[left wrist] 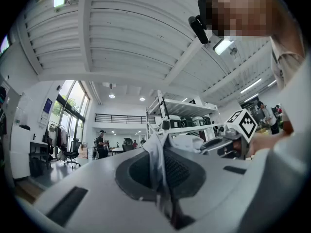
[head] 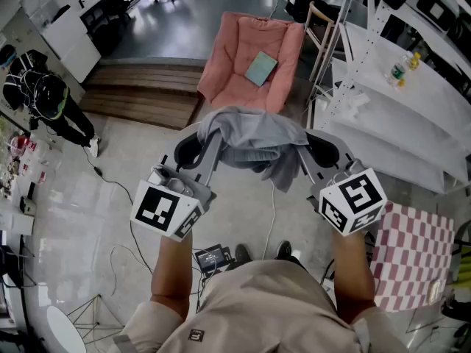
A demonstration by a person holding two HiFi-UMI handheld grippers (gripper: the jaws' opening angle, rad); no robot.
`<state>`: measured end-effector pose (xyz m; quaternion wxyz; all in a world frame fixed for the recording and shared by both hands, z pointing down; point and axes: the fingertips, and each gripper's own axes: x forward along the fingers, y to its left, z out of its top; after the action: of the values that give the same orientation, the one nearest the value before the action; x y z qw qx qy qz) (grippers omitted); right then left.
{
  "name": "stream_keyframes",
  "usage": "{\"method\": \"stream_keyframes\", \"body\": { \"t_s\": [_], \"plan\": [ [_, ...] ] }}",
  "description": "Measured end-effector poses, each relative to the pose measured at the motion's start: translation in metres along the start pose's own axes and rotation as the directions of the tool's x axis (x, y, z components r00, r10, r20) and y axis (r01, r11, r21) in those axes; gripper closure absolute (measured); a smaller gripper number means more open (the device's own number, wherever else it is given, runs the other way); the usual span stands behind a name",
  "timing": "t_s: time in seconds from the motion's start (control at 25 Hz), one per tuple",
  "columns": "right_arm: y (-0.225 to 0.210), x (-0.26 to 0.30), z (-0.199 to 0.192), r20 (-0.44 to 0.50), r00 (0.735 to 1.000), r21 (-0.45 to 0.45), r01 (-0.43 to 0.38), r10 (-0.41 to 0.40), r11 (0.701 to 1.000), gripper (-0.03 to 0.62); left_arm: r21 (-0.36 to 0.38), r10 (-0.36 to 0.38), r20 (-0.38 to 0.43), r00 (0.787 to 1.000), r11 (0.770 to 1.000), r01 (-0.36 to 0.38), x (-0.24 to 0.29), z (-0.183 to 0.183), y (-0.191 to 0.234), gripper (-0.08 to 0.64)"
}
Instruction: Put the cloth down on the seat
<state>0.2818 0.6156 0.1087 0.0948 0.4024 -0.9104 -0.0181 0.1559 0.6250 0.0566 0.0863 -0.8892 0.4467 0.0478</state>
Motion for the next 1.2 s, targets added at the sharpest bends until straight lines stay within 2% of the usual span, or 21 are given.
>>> {"method": "stream_keyframes", "body": {
  "t_s": [0.8,1.2],
  "plan": [
    [0.025,0.021,0.005,-0.003,1.0,-0.006,0.025,-0.025,1.0,0.581,-0.011,-0.018,0.016,1.0,1.0,0.018,-0.023,0.001,0.026,0.543],
    [0.011,0.048,-0.003,0.024,1.0,0.06,-0.012,0.01,0.998,0.581,-0.013,-0.002,-0.005,1.0,1.0,0.002,-0.012,-0.016,0.04,0.543]
  ]
}}
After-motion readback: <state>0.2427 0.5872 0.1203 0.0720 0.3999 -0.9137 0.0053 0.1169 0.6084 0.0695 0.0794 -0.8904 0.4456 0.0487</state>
